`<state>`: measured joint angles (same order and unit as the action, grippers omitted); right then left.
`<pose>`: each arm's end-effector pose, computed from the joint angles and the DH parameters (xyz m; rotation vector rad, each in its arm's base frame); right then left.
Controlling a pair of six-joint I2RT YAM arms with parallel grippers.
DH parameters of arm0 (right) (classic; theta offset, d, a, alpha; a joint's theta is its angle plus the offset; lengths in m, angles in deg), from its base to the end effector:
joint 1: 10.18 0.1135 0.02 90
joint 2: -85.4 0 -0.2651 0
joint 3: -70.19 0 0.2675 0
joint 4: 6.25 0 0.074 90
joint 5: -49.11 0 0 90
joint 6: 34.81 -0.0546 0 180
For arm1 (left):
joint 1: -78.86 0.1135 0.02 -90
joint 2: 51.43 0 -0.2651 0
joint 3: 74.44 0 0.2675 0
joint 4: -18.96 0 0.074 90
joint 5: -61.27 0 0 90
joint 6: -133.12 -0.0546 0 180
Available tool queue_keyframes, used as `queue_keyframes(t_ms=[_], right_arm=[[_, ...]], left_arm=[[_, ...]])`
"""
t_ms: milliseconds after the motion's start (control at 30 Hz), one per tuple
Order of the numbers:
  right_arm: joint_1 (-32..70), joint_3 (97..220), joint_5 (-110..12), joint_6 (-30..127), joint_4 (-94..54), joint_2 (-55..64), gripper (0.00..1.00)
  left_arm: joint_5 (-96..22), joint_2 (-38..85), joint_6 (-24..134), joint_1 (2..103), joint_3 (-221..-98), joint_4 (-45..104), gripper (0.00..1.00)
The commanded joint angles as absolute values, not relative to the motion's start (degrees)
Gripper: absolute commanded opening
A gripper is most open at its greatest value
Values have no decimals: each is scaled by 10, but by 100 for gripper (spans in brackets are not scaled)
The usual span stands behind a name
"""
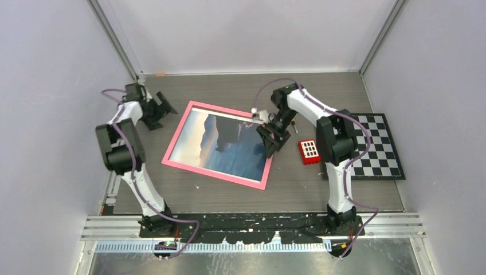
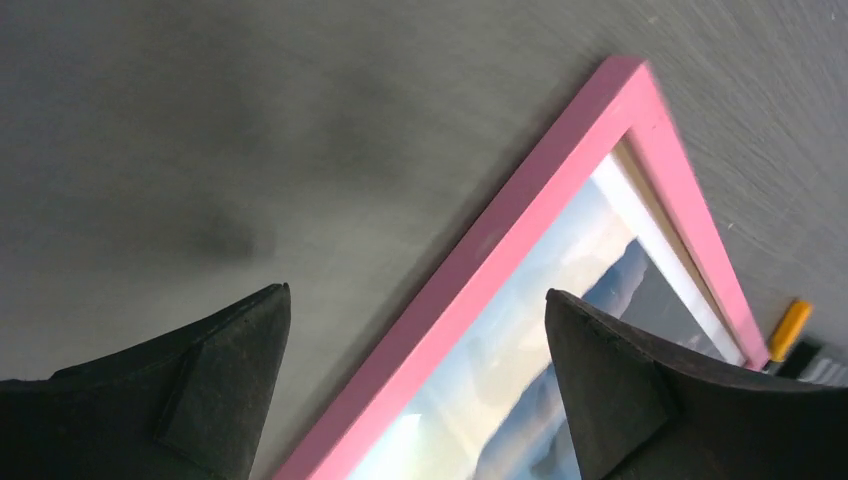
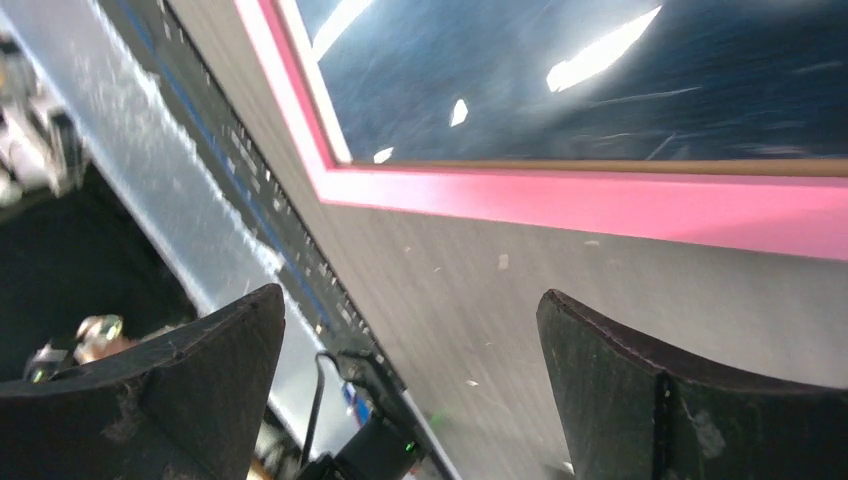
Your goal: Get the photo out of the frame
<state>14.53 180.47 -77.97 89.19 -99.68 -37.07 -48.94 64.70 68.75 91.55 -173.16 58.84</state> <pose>0.3425 0.1938 0.1675 1.2477 -2.4786 -0.9574 0.4526 0.0826 0.1661 -0.7147 2.4654 -0.5387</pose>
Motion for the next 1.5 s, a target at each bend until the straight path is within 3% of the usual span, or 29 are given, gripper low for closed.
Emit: queue_keyframes(t_ms=[0,233,533,733,933,1467], right_arm=[[114,1929,-795,826,-945,-361,99],[113,2067,-727,623,-706,-453,100],[111,2197,-682,536,-639,-577,100],[111,2164,-688,566,-636,-587,100],[110,2081,-724,593,-669,-557,100],[114,1804,-802,625,-738,-412,95]], left_arm=[[-529,492,783,943,-1604,612,100],[-522,306,823,944,-1418,637,100],[-496,216,836,938,-1296,716,100],[-488,216,832,938,-1274,739,100],[-487,267,849,938,-1280,643,100],[-522,558,816,911,-1509,572,100]])
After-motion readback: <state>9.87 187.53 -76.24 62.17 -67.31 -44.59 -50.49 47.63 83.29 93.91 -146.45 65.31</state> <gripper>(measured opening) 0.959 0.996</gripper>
